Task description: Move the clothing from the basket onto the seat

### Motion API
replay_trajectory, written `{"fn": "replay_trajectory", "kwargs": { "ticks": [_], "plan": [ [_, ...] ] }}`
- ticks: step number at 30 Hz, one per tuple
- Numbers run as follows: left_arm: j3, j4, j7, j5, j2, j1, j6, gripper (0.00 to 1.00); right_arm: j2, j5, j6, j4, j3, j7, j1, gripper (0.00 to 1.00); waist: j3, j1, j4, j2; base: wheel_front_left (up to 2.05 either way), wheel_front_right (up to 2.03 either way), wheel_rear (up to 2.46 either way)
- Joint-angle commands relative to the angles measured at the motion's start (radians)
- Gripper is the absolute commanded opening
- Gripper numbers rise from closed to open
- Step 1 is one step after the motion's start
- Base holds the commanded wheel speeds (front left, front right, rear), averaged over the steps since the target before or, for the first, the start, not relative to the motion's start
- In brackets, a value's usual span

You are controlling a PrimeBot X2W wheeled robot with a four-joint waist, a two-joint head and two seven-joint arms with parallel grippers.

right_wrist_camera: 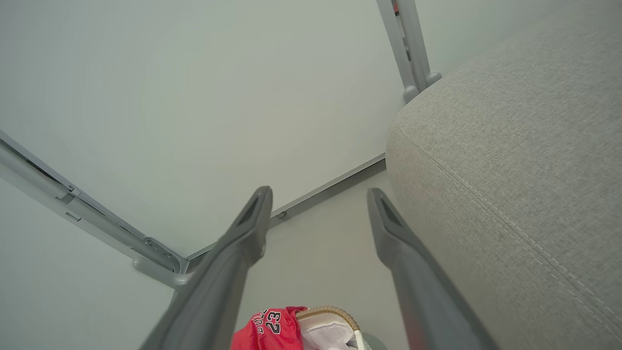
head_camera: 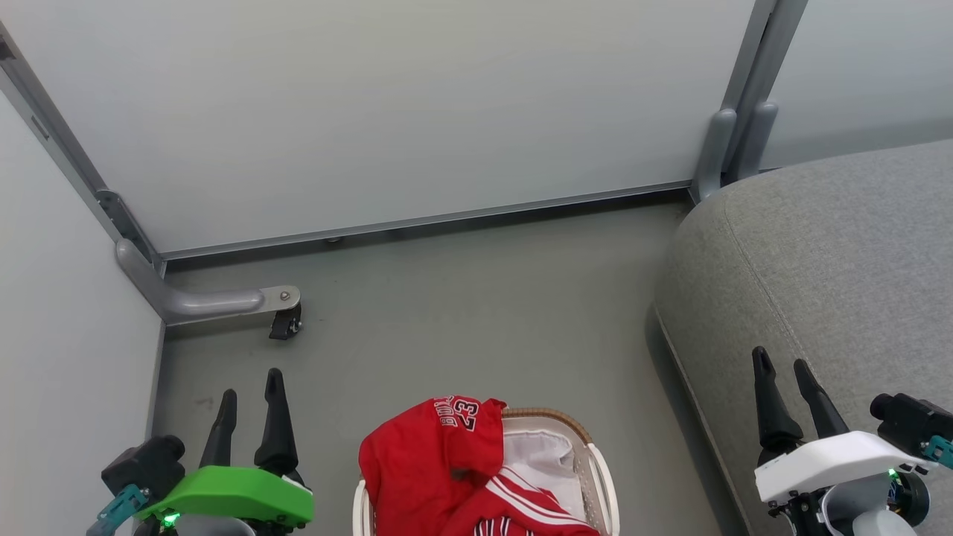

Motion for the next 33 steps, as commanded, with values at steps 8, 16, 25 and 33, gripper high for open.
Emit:
{"fn": "replay_trajectory", "kwargs": {
  "ticks": [8,16,25,33],
  "plan": [
    [-0.018,0.014,-0.028,0.103,0.008,0.016,0.006,1.00,-0.008,-0.114,0.000,-0.008,0.013,-0.029,0.012,1.00,-0.003,0.0000,0.004,-0.0001,0.00,0.00,0.00],
    [-0.028,0.036,-0.048,0.168,0.009,0.022,0.011,1.00,-0.009,-0.193,0.000,-0.005,0.021,-0.048,0.018,1.00,-0.004,0.0000,0.006,-0.0001,0.00,0.00,0.00],
    [-0.039,0.053,-0.069,0.238,0.009,0.029,0.014,1.00,-0.010,-0.273,0.000,-0.001,0.033,-0.069,0.022,1.00,-0.005,0.0000,0.009,-0.0001,0.00,0.00,0.00],
    [-0.045,0.065,-0.086,0.296,0.010,0.036,0.016,1.00,-0.011,-0.341,0.000,0.004,0.044,-0.087,0.030,1.00,-0.006,0.0000,0.012,-0.0001,0.00,0.00,0.00]
  ]
}}
